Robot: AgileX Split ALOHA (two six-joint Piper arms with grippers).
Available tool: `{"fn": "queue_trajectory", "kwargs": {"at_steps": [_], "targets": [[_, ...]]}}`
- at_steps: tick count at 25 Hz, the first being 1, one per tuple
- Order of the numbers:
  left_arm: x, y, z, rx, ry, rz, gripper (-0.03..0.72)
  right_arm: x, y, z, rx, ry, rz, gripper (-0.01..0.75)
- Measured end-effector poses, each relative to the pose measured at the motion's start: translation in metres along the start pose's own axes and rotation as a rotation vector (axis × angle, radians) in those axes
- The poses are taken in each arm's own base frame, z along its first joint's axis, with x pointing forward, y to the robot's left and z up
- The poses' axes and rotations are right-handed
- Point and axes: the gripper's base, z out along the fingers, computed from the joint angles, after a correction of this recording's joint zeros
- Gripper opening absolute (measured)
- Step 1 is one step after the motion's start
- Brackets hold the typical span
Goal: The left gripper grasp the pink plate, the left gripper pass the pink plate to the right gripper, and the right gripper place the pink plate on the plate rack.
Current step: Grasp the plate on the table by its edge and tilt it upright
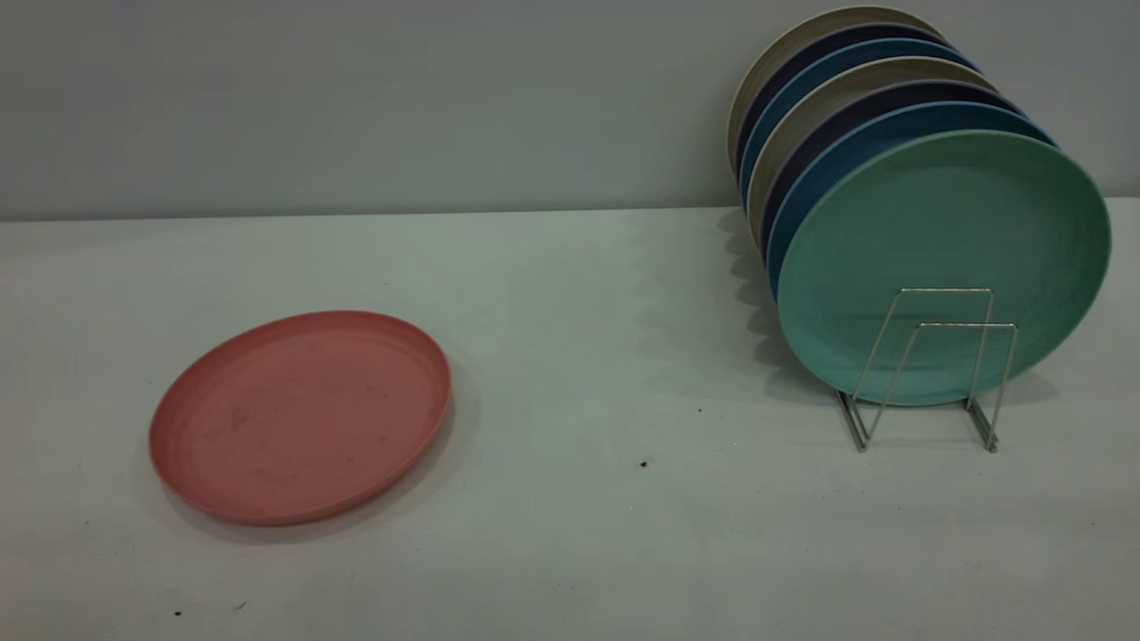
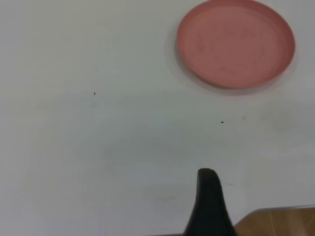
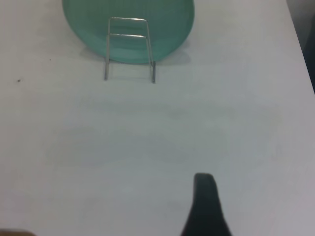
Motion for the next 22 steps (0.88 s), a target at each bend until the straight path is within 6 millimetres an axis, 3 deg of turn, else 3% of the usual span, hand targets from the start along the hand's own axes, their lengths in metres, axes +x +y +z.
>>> {"fn": "queue_trajectory", "kwargs": {"at_steps": [6, 11, 17, 22], "targets": [[-0.003, -0.002, -0.002, 0.025, -0.032, 0.012, 0.582, -0.003, 0.0, -0.002, 0.002, -0.023, -0.005, 0.579], [-0.03, -0.008, -0.003, 0.098, -0.232, -0.015, 0.58, -0.025, 0.0, 0.006, -0.003, -0.085, -0.036, 0.579], [-0.059, -0.006, 0.042, 0.112, 0.06, -0.069, 0.576, -0.059, 0.007, 0.043, -0.102, -0.056, -0.072, 0.579], [-0.076, -0.009, 0.086, 0.174, 0.241, -0.124, 0.574, -0.079, 0.016, 0.088, -0.224, 0.027, -0.052, 0.579]]}}
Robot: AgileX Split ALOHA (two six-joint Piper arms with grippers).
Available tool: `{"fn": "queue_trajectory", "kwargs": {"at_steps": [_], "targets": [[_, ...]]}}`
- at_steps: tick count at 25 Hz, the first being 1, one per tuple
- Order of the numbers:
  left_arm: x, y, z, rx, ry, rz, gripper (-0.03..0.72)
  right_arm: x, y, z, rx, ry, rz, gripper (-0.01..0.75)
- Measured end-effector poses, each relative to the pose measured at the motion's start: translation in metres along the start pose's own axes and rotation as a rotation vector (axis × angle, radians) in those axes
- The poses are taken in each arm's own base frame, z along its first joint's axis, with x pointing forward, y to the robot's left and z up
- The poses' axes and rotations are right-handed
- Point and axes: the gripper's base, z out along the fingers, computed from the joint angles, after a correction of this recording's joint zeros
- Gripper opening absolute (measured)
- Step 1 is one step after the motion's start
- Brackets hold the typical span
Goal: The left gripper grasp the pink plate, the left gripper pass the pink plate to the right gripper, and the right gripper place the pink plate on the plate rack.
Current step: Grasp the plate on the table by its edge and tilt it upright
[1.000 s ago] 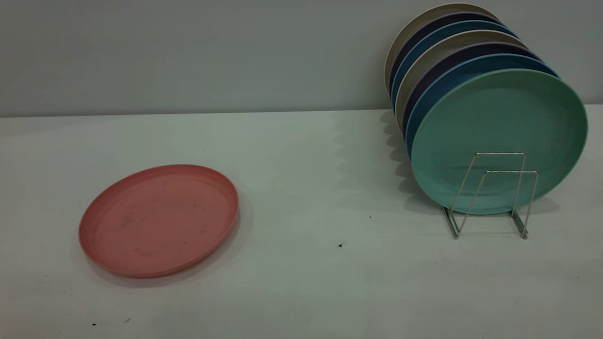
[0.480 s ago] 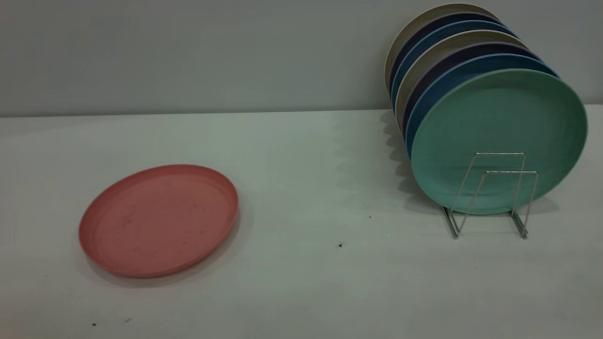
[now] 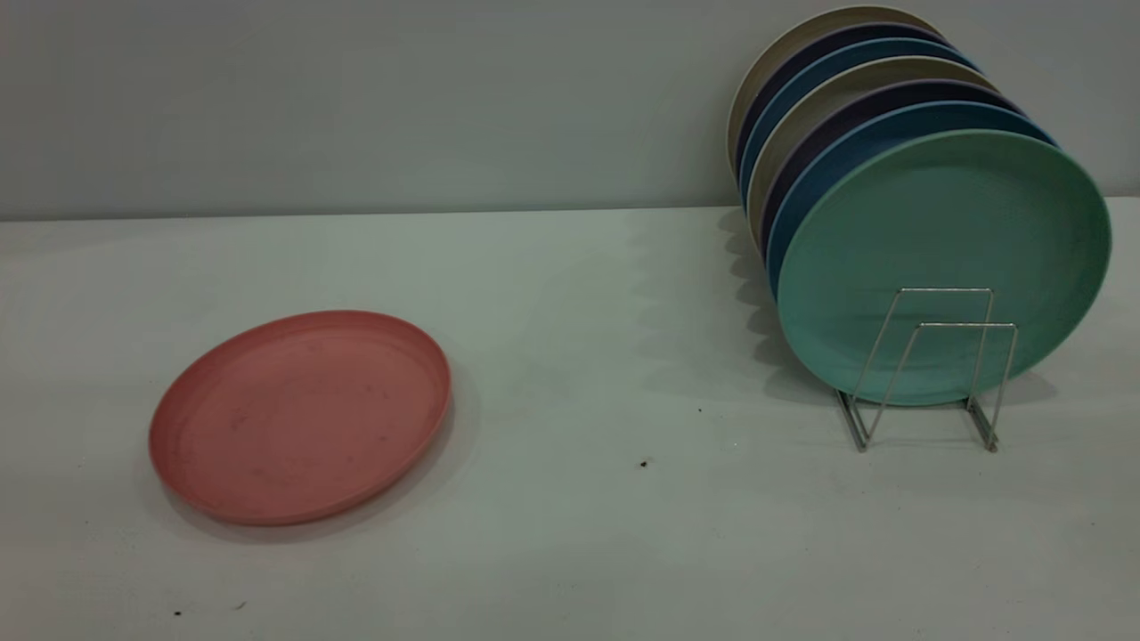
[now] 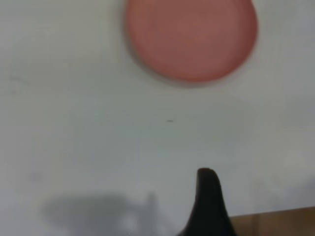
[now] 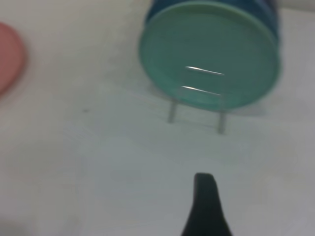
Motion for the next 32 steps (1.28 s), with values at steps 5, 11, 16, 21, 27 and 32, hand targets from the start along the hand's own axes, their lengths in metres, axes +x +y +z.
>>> {"fn": "queue_trajectory", "kwargs": {"at_steps": [5, 11, 16, 21, 27, 32], "targets": [[-0.028, -0.006, 0.037, 0.137, -0.007, -0.049, 0.571, -0.012, -0.002, 0.043, -0.105, 0.024, 0.019, 0.579], [-0.042, -0.002, 0.097, 0.23, 0.099, -0.092, 0.57, -0.016, -0.003, 0.079, -0.198, 0.024, 0.015, 0.579], [-0.04, 0.011, 0.146, 0.206, 0.175, -0.148, 0.569, -0.018, -0.005, 0.096, -0.221, 0.002, 0.008, 0.579], [-0.037, 0.037, 0.181, 0.167, 0.238, -0.235, 0.568, -0.017, -0.007, 0.105, -0.225, 0.008, 0.013, 0.579], [-0.043, 0.071, 0.211, 0.157, 0.245, -0.382, 0.568, -0.015, -0.007, 0.11, -0.228, 0.025, 0.018, 0.579], [-0.038, 0.09, 0.235, 0.148, 0.272, -0.474, 0.568, -0.014, -0.008, 0.111, -0.228, 0.029, 0.016, 0.579]]}}
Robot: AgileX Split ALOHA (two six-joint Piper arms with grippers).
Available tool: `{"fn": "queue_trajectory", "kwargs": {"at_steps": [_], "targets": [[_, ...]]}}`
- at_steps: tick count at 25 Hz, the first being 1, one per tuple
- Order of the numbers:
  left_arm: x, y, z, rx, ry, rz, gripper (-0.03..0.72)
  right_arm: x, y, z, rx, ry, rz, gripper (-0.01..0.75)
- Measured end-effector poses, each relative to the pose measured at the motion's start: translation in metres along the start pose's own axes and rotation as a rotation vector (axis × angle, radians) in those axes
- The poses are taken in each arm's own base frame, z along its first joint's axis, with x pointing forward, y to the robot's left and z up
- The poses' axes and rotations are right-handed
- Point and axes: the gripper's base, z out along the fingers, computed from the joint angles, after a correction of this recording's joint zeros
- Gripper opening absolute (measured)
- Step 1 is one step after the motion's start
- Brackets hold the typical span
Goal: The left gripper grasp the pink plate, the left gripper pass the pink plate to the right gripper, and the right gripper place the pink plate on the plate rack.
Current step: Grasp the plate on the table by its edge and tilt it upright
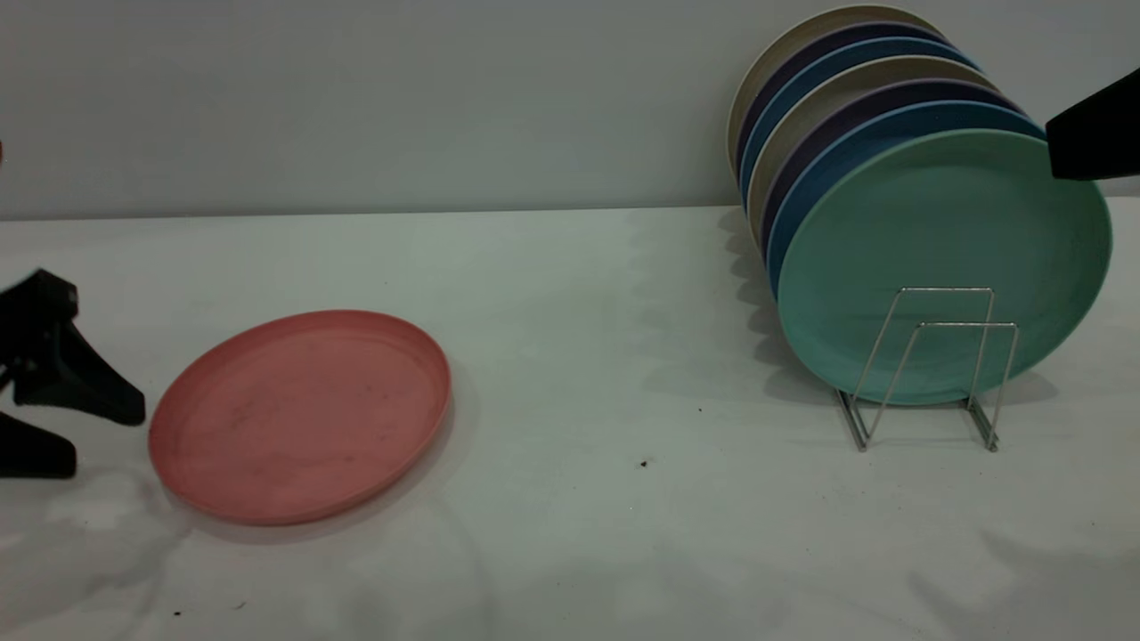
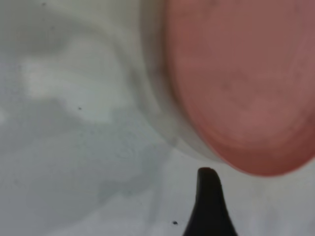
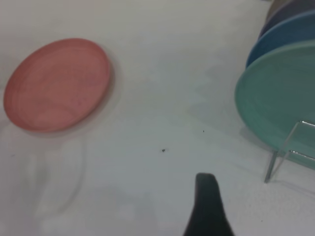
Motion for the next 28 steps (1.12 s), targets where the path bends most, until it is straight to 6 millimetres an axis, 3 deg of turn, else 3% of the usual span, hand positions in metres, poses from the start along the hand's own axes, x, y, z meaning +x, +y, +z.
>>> {"fn": "queue_trajectory", "kwargs": {"at_steps": [10, 25, 28], "targets": [[-0.013, 0.016, 0.038, 0.042, -0.026, -0.064, 0.554, 0.0, 0.0, 0.0, 0.002, -0.001, 0.0, 0.579], [-0.019, 0.029, 0.071, 0.1, -0.025, -0.067, 0.491, 0.0, -0.002, 0.0, 0.023, -0.005, 0.002, 0.579], [-0.018, 0.03, 0.072, 0.099, -0.019, -0.07, 0.446, -0.001, -0.002, 0.0, 0.024, -0.007, 0.006, 0.579]]}}
